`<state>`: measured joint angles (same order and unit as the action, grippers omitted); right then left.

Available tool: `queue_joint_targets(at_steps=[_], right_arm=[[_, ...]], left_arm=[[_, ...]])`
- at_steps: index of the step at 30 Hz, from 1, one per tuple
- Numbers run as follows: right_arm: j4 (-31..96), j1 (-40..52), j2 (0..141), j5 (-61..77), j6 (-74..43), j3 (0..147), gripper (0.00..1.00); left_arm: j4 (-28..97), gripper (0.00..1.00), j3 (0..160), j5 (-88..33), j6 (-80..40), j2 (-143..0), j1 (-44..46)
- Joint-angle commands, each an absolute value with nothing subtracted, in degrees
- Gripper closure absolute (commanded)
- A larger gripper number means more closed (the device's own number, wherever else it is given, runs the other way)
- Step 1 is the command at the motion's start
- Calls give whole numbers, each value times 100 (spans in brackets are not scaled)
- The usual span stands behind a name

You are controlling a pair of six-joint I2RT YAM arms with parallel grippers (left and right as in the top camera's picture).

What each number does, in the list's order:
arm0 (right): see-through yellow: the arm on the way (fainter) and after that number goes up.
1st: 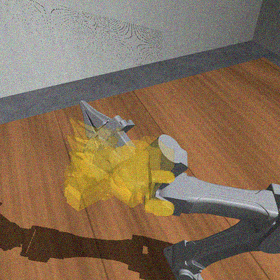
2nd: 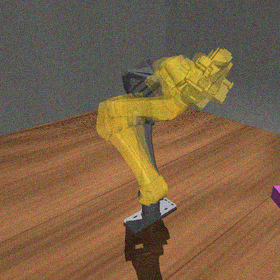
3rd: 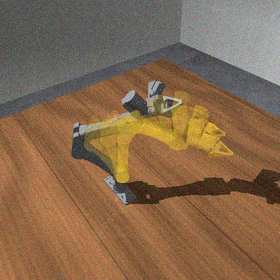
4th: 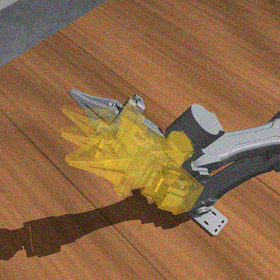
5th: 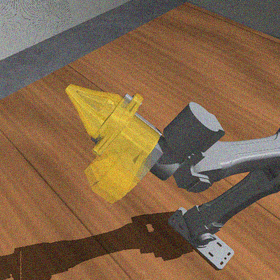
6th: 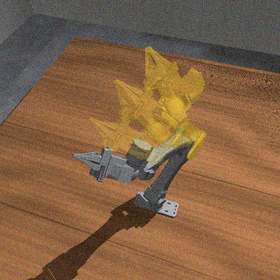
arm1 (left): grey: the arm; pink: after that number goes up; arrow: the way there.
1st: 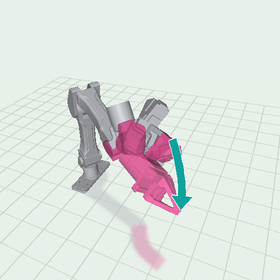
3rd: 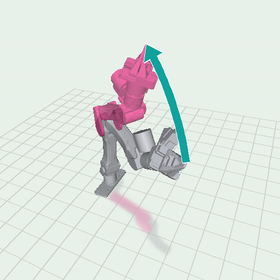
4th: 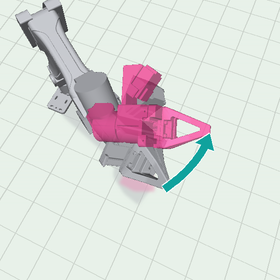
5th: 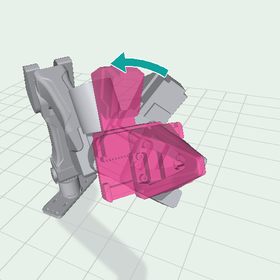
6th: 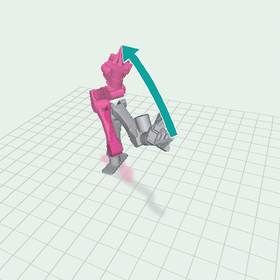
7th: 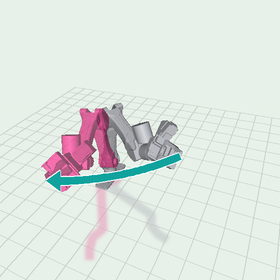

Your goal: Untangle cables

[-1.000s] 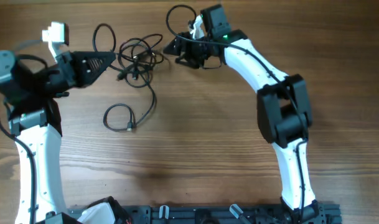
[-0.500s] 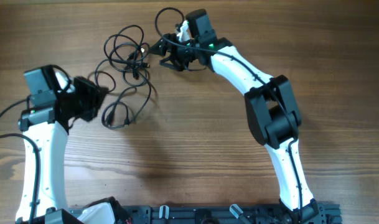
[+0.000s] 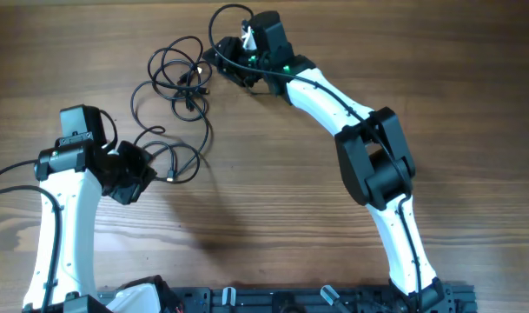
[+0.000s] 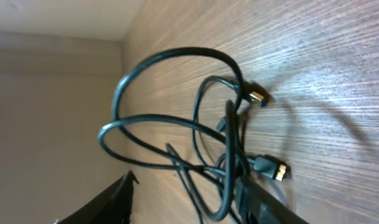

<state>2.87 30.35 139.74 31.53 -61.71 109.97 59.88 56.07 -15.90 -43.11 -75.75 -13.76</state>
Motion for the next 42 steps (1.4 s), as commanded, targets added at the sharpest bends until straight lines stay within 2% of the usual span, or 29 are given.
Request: queue_joint_targets(at_steps=[1,5,7,8,9,13,17,20,25,30,33,35,38,42], right_arm=[[237,3197,14468,2995,-6213,11013,48],[-148,3295,14685,3000,-6189,11013,54],[-423,3317,14761,3020,-6173,11013,61],[-495,3315,14772,3063,-6128,11013,72],[-537,3312,14772,3065,-6049,11013,78],[-676,3087,14680,3522,-5697,11026,96],[5,2630,14182,4209,-4838,11026,96],[1098,2447,13500,4368,-3288,11026,96],[3109,2408,12064,2899,-1636,11026,95],[4807,2410,11163,1413,-1332,11026,95],[5561,2410,11111,1341,-1328,11026,96],[5813,2416,11096,1575,-1219,11028,96],[5310,2469,10982,2139,-742,11028,95],[4779,2477,10912,2217,-770,11030,95]], left_arm=[[6047,96,5614,-1448,-4217,-7494,-1358],[6047,96,5614,-1446,-4217,-7494,-1358],[6047,96,5614,-1446,-4217,-7494,-1358],[6047,96,5614,-1433,-4217,-7494,-1358],[6047,96,5614,-1389,-4217,-7494,-1358],[6047,96,5614,-1076,-4215,-7494,-1361],[5758,96,5614,-888,-3454,-7494,-1361],[5535,96,5614,-891,-2836,-7494,-1361],[5352,96,5614,-952,-2246,-7450,-1361],[4980,96,5623,-1682,-1664,-6879,-1361],[4766,96,5625,-1977,-1667,-6386,-1361],[4593,96,5625,-2204,-1667,-5999,-1361],[4215,96,5625,-2202,-1702,-5450,-1365],[3909,96,5625,-2204,-1863,-5155,-1365]])
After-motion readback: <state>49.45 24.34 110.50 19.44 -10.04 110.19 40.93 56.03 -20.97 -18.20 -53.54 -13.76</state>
